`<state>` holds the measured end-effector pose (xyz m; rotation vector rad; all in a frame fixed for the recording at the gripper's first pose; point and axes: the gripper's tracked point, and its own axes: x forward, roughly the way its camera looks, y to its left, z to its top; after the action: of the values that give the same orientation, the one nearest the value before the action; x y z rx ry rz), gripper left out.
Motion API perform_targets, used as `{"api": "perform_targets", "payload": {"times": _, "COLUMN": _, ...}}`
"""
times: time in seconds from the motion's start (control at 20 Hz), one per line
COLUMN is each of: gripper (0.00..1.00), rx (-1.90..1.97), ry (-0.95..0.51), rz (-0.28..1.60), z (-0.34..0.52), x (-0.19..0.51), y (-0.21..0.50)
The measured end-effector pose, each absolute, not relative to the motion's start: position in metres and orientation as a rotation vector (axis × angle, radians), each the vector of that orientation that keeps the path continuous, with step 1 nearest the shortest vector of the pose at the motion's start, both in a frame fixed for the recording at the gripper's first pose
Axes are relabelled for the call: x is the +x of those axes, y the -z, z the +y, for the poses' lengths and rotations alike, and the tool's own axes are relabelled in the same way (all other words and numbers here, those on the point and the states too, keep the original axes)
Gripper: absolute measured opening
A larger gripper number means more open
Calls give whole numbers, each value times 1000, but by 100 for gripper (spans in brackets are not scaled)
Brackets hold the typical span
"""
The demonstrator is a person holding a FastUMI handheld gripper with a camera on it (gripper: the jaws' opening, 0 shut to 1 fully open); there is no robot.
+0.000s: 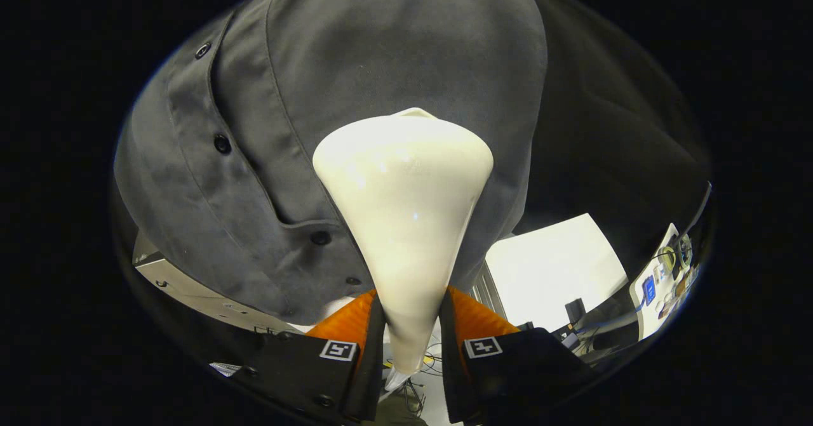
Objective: Iron the clothes twice with a garment steamer, once on the left side and once on the right side.
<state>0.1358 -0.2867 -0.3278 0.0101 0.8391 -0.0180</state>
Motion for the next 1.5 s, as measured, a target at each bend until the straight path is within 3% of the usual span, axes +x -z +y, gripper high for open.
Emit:
{"api": "perform_targets", "payload": {"times": 1.0, "gripper": 48, "rx": 31, "ry": 61, "rz": 1024, "z": -303, "x": 96, "y": 421}}
{"api": "perform_targets", "payload": {"times": 1.5, "gripper": 48, "rx": 59, "ry": 59, "rz": 1027, "z": -296, "x": 82, "y": 417}}
